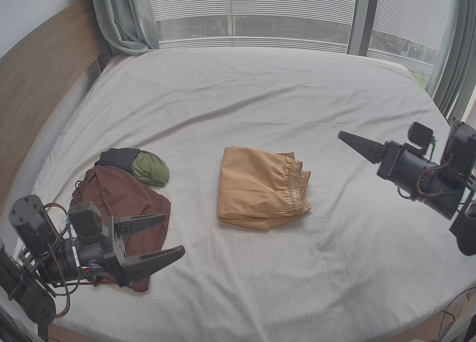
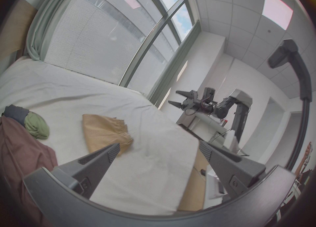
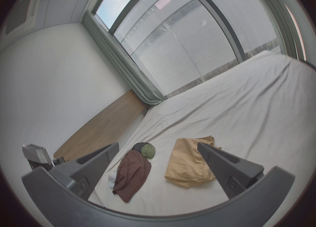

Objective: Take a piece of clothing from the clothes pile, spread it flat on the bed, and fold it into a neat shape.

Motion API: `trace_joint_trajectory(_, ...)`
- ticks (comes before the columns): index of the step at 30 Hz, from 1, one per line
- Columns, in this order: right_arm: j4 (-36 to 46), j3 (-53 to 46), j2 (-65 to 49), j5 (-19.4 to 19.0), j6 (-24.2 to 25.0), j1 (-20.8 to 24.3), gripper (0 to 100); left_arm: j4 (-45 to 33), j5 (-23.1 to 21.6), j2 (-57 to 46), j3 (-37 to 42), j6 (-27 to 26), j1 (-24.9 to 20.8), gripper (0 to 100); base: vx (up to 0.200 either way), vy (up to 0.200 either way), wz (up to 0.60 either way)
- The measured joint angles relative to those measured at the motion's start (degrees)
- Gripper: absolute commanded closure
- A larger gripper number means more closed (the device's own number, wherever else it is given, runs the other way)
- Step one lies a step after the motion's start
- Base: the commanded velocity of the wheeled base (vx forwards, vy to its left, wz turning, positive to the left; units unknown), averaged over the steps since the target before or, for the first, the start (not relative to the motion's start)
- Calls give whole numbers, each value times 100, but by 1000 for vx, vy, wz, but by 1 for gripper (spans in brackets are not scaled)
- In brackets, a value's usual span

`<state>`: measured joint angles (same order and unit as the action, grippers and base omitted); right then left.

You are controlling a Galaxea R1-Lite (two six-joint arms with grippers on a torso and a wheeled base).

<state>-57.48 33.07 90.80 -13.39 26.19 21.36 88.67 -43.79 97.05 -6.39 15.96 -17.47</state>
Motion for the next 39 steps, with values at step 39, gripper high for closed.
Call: trace_joint_trajectory(39, 4352, -3171, -8382, 37, -1702, -1805, 0, -7311, 895, -8236, 488, 536, -20, 0, 0, 0, 0)
